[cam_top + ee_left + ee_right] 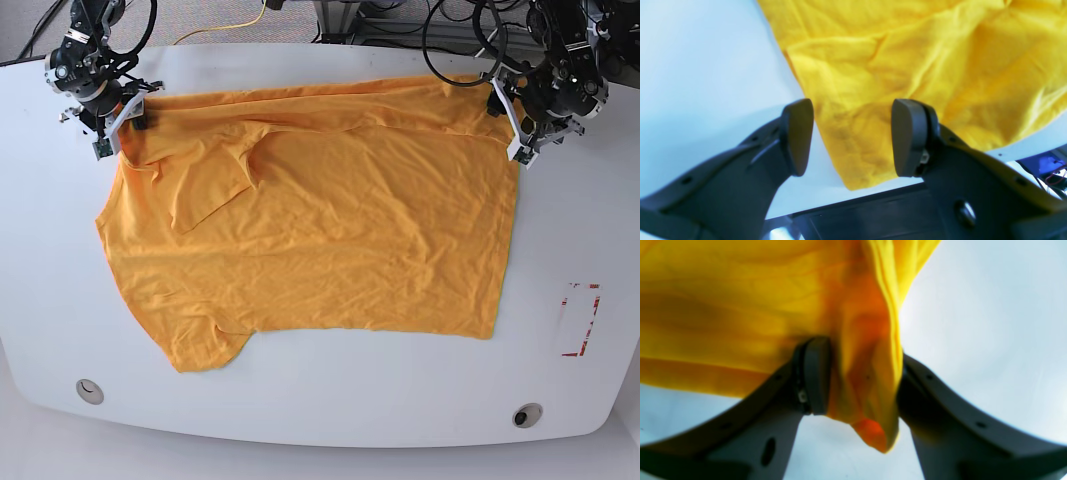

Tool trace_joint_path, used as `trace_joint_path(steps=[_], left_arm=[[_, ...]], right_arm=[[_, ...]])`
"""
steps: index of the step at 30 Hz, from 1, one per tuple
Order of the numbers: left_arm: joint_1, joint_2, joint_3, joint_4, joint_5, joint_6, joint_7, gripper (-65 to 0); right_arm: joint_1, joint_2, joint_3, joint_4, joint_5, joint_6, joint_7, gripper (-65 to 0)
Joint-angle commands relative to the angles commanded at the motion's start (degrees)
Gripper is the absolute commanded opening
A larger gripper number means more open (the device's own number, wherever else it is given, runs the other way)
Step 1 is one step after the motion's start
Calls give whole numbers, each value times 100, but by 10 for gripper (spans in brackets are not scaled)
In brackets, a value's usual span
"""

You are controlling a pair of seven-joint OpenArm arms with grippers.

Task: Layout the t-shirt on the table in an organized manner, then fold the t-shirt properly
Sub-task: 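Pull the shoulder corners apart with both grippers to stretch the shirt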

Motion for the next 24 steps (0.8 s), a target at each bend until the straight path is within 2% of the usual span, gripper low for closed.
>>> trace_joint_path(steps=[13, 24], left_arm=[[70, -501, -18, -440, -9, 0, -9, -306], [105, -510, -255, -527, 0, 0, -9, -306]], right_arm=[[-413, 0, 18, 0, 18, 0, -18, -425], [-862, 0, 0, 26, 18, 0, -18, -425]])
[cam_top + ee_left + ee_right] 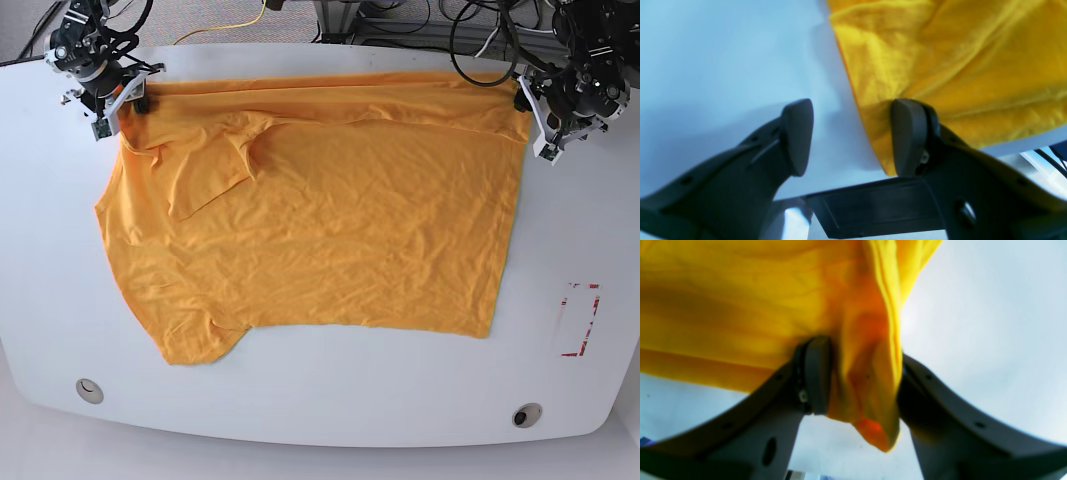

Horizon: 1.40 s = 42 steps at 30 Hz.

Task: Layout the t-shirt on the table in an organized manner, then fold the t-shirt properly
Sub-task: 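Pull the shoulder corners apart with both grippers to stretch the shirt, then release the shoulder corners and raise both grippers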

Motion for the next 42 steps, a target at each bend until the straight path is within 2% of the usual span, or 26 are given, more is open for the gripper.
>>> trace_joint_path(steps=[14, 25, 29, 33, 40, 41, 42], left_arm=[[290, -237, -9, 9, -18, 0, -9, -306], [290, -246, -9, 35, -18, 0, -9, -306], [290, -246, -9, 44, -18, 0, -9, -306], [255, -255, 0, 44, -18, 0, 0, -306], [246, -369, 9, 44, -26, 0, 0, -306], [246, -369, 9, 44, -26, 0, 0, -306], [246, -369, 9, 44, -26, 0, 0, -306]], right_arm=[[-448, 0, 0, 18, 0, 0, 0, -420], [-730, -9, 0, 396, 0, 0, -26, -417], [-756, -9, 9, 607, -18, 0, -202, -412], [-738, 0, 18, 870, -35, 0, -334, -320], [-730, 53, 18, 1187, -35, 0, -343, -29], [-721, 53, 18, 1196, -35, 0, -343, 0], [-695, 53, 18, 1196, -35, 0, -343, 0]])
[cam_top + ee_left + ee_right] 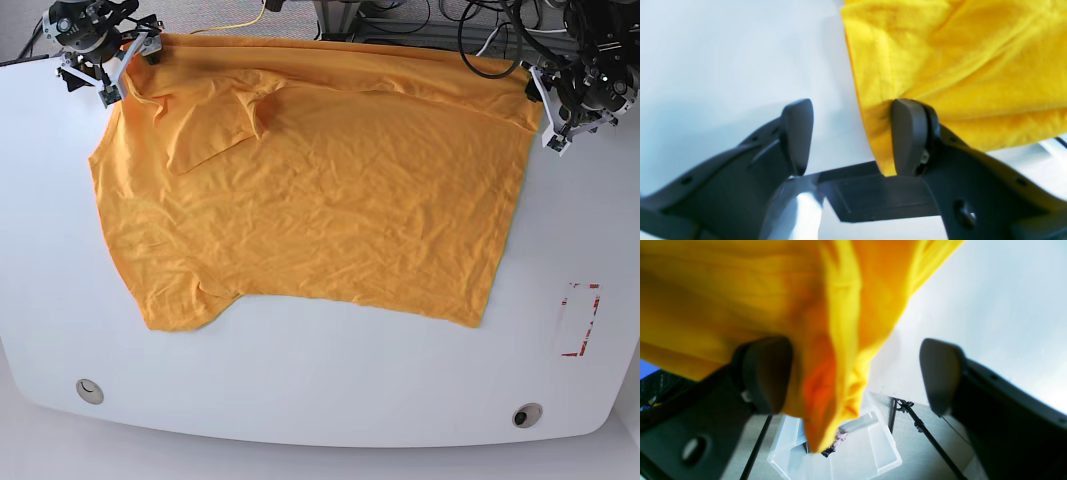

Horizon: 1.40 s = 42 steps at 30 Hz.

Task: Layout the t-shirt on the table in an organized manner, then fold the t-shirt properly
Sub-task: 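Release the shoulder corners and raise both grippers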

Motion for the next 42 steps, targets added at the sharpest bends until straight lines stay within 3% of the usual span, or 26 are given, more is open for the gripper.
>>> trace_joint_path(steps=[17, 27, 34, 42], left_arm=[[0, -53, 0, 0, 9, 0, 0, -306], [-185, -97, 0, 0, 9, 0, 0, -306], [-237, -132, 0, 0, 18, 0, 0, -306], [-290, -202, 9, 0, -9, 0, 0, -306]], right_arm=[[413, 237, 519, 308, 0, 0, -18, 0], [730, 668, 809, 123, 9, 0, -475, 0], [695, 835, 818, -88, 9, 0, -501, 0], [686, 958, 800, 35, 9, 0, -897, 0]])
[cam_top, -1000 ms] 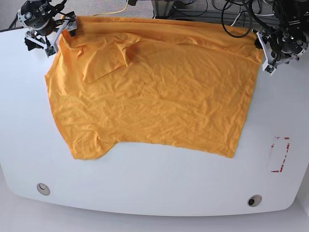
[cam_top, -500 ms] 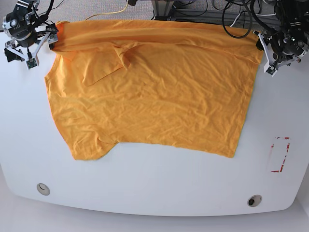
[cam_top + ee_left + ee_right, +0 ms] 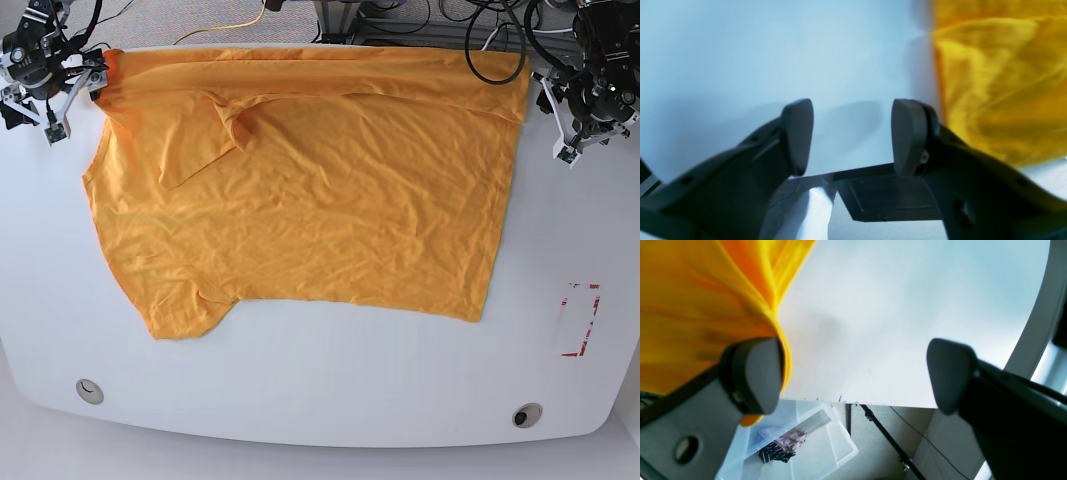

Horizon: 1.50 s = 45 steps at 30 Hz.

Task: Layout the t-shirt on the table in an organized manner, then fold the t-shirt properly
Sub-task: 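Release the shoulder corners and raise both grippers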

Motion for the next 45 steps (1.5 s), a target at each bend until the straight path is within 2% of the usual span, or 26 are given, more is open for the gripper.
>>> trace_joint_path(steps=[14, 28, 31, 40, 45], left_arm=[[-316, -9, 18, 0, 26, 0, 18, -306], [-686, -9, 255, 9, 26, 0, 26, -306], [-774, -9, 325, 9, 26, 0, 26, -306], [-809, 0, 334, 9, 26, 0, 26, -306], [-809, 0, 334, 9, 9, 0, 26, -306]], right_arm=[[53, 53, -26, 431, 26, 0, -686, 0], [202, 9, -114, 413, 44, 0, -730, 0], [343, -202, -316, 440, 44, 0, -730, 0], [659, -835, -352, 440, 35, 0, -730, 0], [862, -976, -343, 440, 26, 0, -730, 0]])
